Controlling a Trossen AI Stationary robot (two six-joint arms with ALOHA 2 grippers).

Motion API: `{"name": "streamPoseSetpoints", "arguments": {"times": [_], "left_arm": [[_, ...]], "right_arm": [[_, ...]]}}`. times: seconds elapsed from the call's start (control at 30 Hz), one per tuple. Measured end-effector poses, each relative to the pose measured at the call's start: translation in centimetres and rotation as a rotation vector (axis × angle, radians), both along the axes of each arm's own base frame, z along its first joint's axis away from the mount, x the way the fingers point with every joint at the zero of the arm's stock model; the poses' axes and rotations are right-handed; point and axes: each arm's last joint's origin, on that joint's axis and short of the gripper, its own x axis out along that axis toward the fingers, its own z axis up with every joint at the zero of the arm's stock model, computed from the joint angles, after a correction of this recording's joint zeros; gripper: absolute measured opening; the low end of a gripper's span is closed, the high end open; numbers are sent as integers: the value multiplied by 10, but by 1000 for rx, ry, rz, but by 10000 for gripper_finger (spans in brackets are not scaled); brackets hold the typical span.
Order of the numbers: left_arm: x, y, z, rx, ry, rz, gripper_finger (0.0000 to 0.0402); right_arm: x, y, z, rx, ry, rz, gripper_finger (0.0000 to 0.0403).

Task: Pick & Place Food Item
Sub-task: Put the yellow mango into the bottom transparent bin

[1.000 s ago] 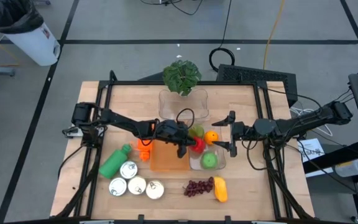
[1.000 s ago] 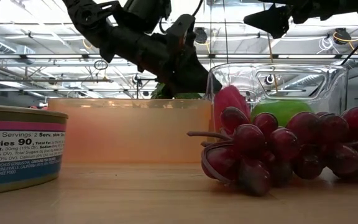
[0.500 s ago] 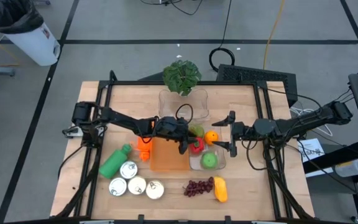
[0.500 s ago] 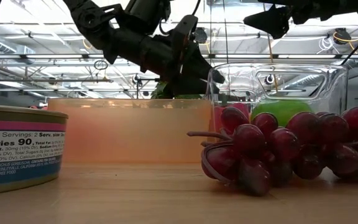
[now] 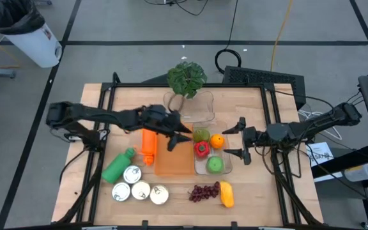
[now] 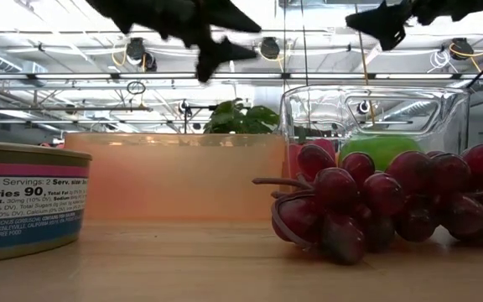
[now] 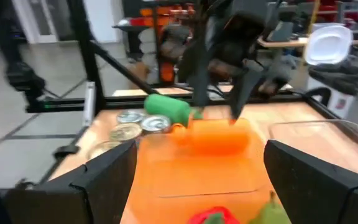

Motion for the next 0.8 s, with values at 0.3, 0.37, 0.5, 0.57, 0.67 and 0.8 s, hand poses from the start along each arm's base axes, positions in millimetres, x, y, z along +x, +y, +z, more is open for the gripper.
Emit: {"name": "streamPoseSetpoints", "arguments": {"times": [0.3,0.37,0.5,0.57,0.67,0.8], "left_arm": [[-61,-26,45,230,-104,86,187],[-74,-31,39,252,-99,101,187],[-97,-34,24,259,-138,123,195],[-110,-32,18,246,-152,173,200],[-129,-28,10,251,-158,239,208],[-152,-25,-4,245,-120,275,214]], "right_arm": [[-10,19,4,91,-8,223,334],[-11,22,4,94,-8,243,334],[-13,26,3,92,-1,263,334],[-13,26,3,90,-1,265,334],[-13,26,3,88,1,262,334],[-13,26,2,85,8,262,334]]}}
